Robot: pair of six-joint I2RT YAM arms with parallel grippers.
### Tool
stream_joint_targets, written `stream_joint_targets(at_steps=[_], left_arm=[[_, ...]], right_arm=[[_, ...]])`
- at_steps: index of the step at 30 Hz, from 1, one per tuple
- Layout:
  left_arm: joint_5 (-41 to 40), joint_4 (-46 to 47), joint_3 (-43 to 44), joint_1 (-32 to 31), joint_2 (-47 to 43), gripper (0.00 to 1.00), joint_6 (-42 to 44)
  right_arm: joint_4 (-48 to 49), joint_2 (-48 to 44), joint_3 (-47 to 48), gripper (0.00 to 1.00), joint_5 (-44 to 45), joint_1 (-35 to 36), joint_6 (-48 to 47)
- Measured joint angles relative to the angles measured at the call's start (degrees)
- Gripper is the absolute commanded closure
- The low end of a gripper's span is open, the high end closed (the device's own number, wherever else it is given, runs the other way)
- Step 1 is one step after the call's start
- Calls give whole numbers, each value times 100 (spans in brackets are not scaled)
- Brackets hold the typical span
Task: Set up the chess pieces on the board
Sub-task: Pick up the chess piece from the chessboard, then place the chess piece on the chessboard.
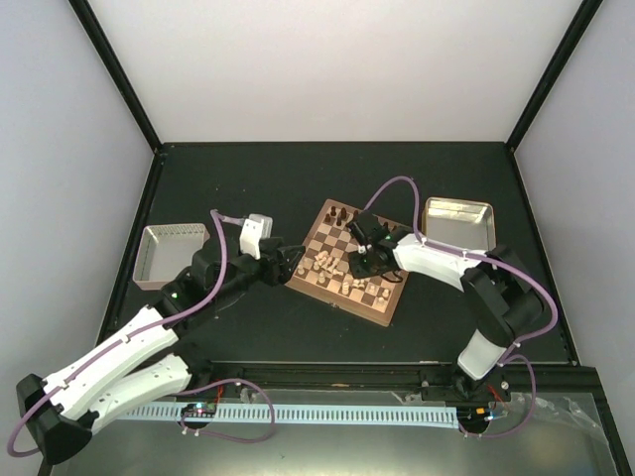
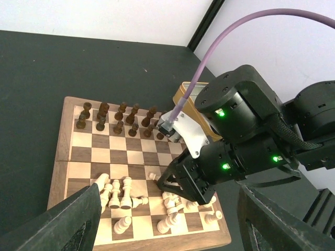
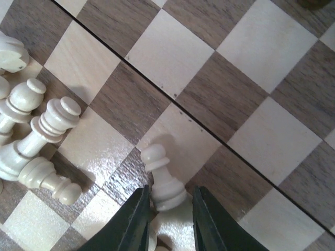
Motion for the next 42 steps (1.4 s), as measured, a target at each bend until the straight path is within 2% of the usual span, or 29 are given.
stream_joint_targets(at_steps=[4,9,15,20,25,34,42], left_arm=[[22,11,0,7,13,27,-7],[46,24,0,7,39,27,-35],[94,28,-2,11,114,27,-70],[219,50,-7,15,238,26,-149],[566,184,-7,81,426,25,-291],[1534,629,-7,286,649,24,-769],[2492,1027,195,378,1121,28,-1202]], right_arm=[[83,153,107,74,22,0,-59],[190,221,144,89,85,0,-164],[474,186,52,93,179,0,-212],[975,-267,-431,93,291,0,-341],[1718,-1189,-861,93,208,0,-627],[3803,-2763,-2022,93,-839,0,-1320],[5056,-3410,-2559,93,-2050,0,-1930]])
